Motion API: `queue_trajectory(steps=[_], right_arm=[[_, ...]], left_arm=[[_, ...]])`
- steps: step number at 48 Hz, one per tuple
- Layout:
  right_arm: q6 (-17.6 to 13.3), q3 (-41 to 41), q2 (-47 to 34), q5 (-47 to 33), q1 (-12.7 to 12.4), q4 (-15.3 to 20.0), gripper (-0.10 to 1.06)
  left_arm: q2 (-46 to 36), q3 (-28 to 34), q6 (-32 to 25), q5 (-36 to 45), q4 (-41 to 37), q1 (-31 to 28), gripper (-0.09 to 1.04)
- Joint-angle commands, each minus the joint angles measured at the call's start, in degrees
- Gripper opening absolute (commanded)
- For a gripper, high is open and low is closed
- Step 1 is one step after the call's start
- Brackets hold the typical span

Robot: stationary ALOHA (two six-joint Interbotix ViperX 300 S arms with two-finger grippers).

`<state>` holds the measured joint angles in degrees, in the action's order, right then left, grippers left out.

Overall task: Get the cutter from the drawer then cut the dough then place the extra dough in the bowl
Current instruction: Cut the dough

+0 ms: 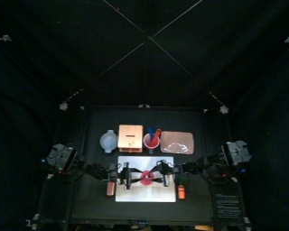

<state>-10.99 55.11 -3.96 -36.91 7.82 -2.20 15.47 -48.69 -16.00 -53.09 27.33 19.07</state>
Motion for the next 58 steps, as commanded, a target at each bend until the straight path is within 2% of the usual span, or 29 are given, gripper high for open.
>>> queue_trajectory(steps=[1,18,38,58], right_arm=[[0.2,-0.7,0.8,-0.5,0.0,0.2,0.83],[0.2,-1.1,-0.6,-0.4,0.4,0.0,0.83],[0.1,-1.8,-2.1,-0.4,0.7,-0.2,0.82],[0.2,-1.8,-2.1,-0.4,0.7,-0.4,0.60]], left_arm=[[0.1,1.8,-0.1,-0.2,-0.1,0.1,0.77],[2.5,4.3,-0.1,1.8,0.9,0.5,0.76],[2.6,4.3,-0.3,3.7,2.4,1.1,0.74],[2.7,4.1,-0.6,4.7,2.5,1.1,0.66]])
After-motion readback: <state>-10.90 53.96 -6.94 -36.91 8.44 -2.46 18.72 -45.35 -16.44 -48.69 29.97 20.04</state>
